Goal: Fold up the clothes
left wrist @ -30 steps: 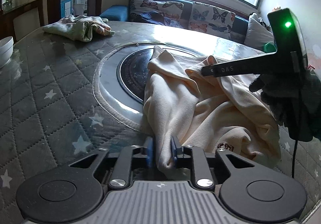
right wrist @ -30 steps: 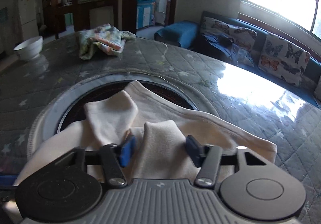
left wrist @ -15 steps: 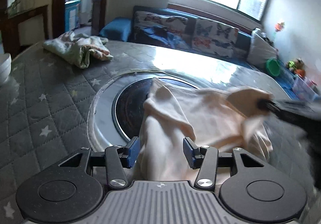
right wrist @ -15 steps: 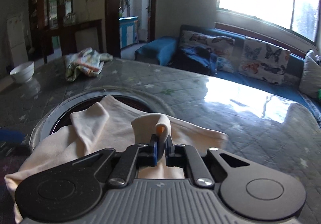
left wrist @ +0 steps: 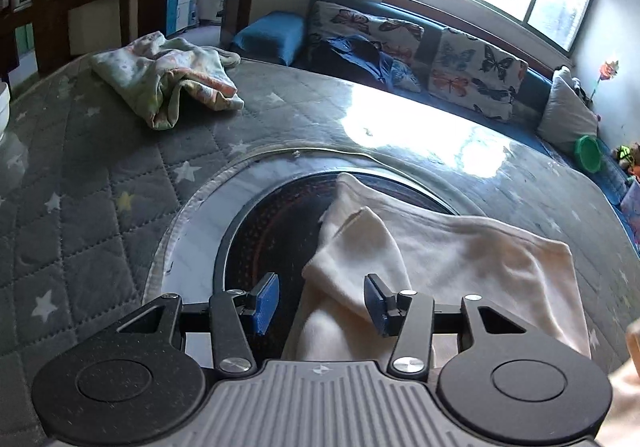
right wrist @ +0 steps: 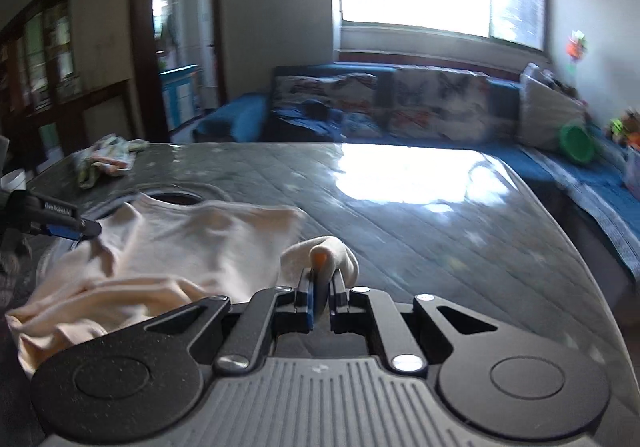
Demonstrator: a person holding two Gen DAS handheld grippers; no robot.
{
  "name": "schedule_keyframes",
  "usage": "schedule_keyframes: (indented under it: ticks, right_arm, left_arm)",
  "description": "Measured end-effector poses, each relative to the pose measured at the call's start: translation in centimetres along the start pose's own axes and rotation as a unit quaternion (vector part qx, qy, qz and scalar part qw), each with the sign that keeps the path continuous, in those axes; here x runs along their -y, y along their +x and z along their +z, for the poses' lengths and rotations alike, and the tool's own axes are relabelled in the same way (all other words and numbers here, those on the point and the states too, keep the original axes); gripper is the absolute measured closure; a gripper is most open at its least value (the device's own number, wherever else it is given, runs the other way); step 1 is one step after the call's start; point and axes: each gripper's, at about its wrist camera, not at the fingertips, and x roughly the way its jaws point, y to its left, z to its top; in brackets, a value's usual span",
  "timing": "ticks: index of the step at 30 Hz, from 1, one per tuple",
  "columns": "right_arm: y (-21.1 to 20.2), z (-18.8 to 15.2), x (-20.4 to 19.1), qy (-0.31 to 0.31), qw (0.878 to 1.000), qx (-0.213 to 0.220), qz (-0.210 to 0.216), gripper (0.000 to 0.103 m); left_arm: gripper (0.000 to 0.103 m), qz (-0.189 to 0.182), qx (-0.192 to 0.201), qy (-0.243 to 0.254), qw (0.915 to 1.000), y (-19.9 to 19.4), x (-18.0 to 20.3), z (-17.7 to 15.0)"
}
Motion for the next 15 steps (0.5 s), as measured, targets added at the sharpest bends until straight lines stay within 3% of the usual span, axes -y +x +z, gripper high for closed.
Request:
schedule_keyframes:
  ticks: [3, 10, 15]
  right_arm:
    - [-1.1, -1.6, 1.7, 0.022, 0.999, -0.009, -0.022, 0.097]
    - [-1.7, -4.8, 3.8, 0.066, 0.996, -0.034, -0.049, 0.094]
    - [-1.7, -5.7, 3.9, 0.08, 0.994, -0.043, -0.057, 0.082]
  left_arm:
    - [0.057, -0.006, -0.002, -0.008, 1.0, 0.6, -0.2, 0.1]
    - [0.091, -0.004, 0.011, -0.009, 0.9999, 1.1, -0.2, -0.1]
    - [0.097, -0.011, 0.039, -0.006, 0.9991, -0.5, -0.6, -0.1]
